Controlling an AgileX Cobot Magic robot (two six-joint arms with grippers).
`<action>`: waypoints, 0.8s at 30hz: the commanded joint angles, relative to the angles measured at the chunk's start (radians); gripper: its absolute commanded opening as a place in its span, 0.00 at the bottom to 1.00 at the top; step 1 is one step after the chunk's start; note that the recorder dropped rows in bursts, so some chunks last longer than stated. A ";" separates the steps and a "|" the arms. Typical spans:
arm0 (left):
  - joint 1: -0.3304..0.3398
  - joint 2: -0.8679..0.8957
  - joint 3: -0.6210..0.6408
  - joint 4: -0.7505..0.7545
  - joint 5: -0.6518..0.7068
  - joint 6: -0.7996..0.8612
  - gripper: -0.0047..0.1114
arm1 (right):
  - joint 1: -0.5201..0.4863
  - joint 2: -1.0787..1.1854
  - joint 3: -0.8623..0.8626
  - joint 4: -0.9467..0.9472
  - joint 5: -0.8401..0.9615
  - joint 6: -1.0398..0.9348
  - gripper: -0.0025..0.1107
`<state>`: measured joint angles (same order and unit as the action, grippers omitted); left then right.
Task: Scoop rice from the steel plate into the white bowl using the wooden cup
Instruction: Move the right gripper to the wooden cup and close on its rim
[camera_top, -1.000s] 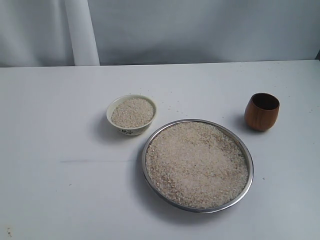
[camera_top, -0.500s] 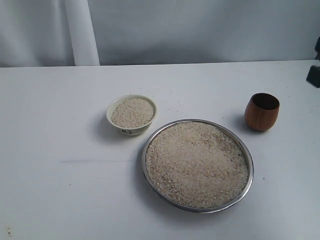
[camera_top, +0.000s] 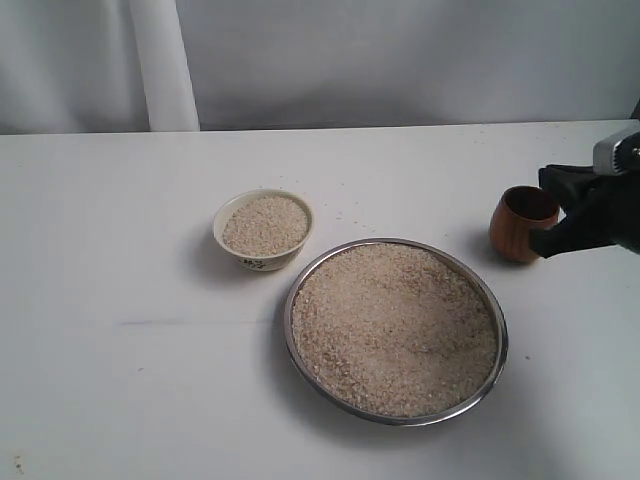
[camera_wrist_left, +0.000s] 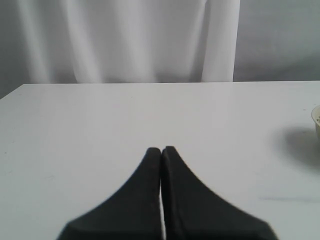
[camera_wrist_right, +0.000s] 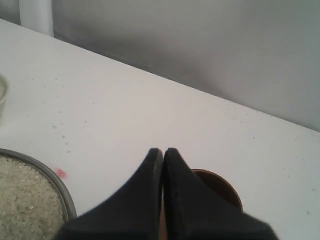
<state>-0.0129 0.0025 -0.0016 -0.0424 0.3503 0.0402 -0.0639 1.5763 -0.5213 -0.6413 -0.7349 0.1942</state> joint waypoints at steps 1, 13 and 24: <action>-0.003 -0.003 0.002 0.000 -0.006 -0.004 0.04 | -0.006 0.077 -0.004 0.061 -0.047 -0.066 0.18; -0.003 -0.003 0.002 0.000 -0.006 -0.004 0.04 | -0.006 0.141 -0.004 0.152 -0.061 -0.042 0.84; -0.003 -0.003 0.002 0.000 -0.006 -0.004 0.04 | -0.006 0.141 -0.004 0.000 -0.060 0.030 0.84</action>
<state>-0.0129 0.0025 -0.0016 -0.0424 0.3503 0.0402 -0.0639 1.7159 -0.5213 -0.6184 -0.7918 0.2344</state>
